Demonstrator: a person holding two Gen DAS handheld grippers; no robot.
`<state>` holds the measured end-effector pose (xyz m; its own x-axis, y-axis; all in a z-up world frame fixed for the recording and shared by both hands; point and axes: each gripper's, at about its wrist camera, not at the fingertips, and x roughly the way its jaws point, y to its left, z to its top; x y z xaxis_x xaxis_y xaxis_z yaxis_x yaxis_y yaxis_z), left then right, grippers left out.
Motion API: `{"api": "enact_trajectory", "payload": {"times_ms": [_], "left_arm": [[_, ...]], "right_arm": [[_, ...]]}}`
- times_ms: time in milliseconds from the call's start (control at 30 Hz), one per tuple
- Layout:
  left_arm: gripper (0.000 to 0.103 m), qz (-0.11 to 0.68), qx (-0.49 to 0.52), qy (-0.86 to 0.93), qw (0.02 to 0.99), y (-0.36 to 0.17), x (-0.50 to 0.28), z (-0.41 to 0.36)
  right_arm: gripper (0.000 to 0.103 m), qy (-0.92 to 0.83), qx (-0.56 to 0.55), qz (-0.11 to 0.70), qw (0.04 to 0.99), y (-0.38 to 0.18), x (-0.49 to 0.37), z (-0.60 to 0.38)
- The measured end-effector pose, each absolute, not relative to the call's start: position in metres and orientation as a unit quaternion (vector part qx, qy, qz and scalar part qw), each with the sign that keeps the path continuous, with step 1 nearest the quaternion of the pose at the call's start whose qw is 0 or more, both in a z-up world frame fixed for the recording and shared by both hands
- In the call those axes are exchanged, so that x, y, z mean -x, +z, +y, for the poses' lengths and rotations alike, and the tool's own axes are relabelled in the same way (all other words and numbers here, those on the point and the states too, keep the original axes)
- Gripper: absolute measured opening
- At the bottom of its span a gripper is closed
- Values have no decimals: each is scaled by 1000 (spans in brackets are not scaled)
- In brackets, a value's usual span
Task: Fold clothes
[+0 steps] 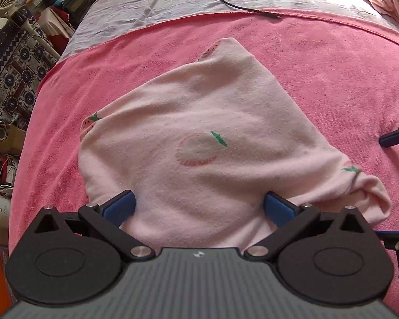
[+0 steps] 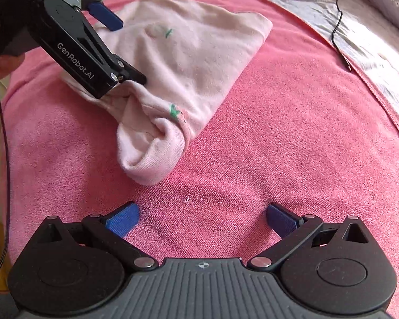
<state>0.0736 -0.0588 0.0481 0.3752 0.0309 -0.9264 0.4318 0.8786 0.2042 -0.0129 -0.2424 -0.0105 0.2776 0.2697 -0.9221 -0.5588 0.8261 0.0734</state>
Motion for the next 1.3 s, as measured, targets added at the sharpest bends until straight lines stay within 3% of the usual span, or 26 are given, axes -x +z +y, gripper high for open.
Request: {"api": "enact_trajectory", "payload": {"times_ms": [167, 400, 567, 733, 933, 1300], "left_arm": [[103, 558, -212, -115, 794, 48, -76, -62], [103, 605, -176, -54, 775, 53, -72, -62], [103, 641, -152, -1, 752, 48, -61, -65], [103, 643, -133, 2, 754, 47, -59, -60], [103, 638, -131, -1, 759, 48, -54, -61], [103, 606, -125, -79, 781, 53, -41, -48]], "right_arm": [[103, 174, 59, 545, 818, -10, 7, -242], [103, 134, 44, 517, 844, -11, 21, -242], [103, 207, 87, 507, 832, -1, 15, -234], [103, 297, 197, 445, 822, 16, 18, -216], [103, 339, 215, 434, 806, 14, -9, -189], [103, 386, 265, 492, 734, -8, -31, -156]]}}
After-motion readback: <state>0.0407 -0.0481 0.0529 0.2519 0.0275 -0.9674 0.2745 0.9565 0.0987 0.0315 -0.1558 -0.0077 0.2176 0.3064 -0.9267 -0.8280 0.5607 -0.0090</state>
